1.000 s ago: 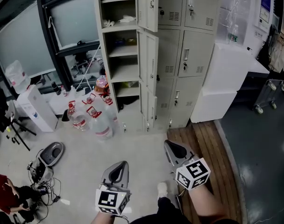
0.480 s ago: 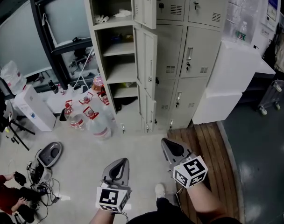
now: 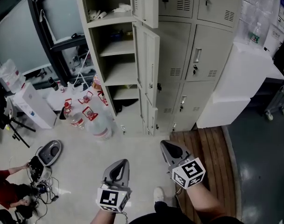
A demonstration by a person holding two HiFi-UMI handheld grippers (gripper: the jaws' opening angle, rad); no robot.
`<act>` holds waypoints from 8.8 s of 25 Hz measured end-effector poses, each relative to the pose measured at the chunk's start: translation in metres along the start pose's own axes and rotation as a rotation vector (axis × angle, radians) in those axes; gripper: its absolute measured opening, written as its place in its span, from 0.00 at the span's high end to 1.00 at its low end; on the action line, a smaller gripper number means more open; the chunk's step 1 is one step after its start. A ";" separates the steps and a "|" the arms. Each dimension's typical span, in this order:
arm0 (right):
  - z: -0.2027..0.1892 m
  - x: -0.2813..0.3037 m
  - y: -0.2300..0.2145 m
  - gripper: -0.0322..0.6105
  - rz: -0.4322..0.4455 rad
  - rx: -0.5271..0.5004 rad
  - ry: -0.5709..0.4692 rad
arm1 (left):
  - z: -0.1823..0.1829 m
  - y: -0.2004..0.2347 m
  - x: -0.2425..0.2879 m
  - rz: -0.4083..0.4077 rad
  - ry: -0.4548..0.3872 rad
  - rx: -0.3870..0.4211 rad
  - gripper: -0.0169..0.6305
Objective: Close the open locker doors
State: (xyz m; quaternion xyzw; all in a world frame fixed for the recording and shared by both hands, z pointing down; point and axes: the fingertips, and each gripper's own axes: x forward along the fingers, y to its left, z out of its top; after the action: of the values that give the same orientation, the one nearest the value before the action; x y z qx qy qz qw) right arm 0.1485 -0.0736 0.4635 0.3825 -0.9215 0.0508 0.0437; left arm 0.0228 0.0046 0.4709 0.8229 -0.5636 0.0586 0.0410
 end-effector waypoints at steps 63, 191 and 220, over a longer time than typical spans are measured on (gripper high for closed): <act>-0.184 0.253 -0.193 0.74 -0.164 0.018 0.194 | -0.113 0.141 0.220 0.001 0.014 -0.097 0.97; -0.148 0.592 -0.075 0.51 -0.277 -0.036 0.094 | -0.163 0.432 0.248 -0.044 0.078 -0.165 0.97; -0.037 0.381 -0.049 0.95 -0.078 0.034 0.073 | -0.033 0.263 0.203 0.045 0.016 -0.059 0.97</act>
State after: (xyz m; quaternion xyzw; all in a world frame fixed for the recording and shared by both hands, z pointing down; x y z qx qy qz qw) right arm -0.0834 -0.3706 0.5490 0.4168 -0.9026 0.0786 0.0728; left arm -0.1520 -0.2732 0.5324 0.8081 -0.5829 0.0495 0.0682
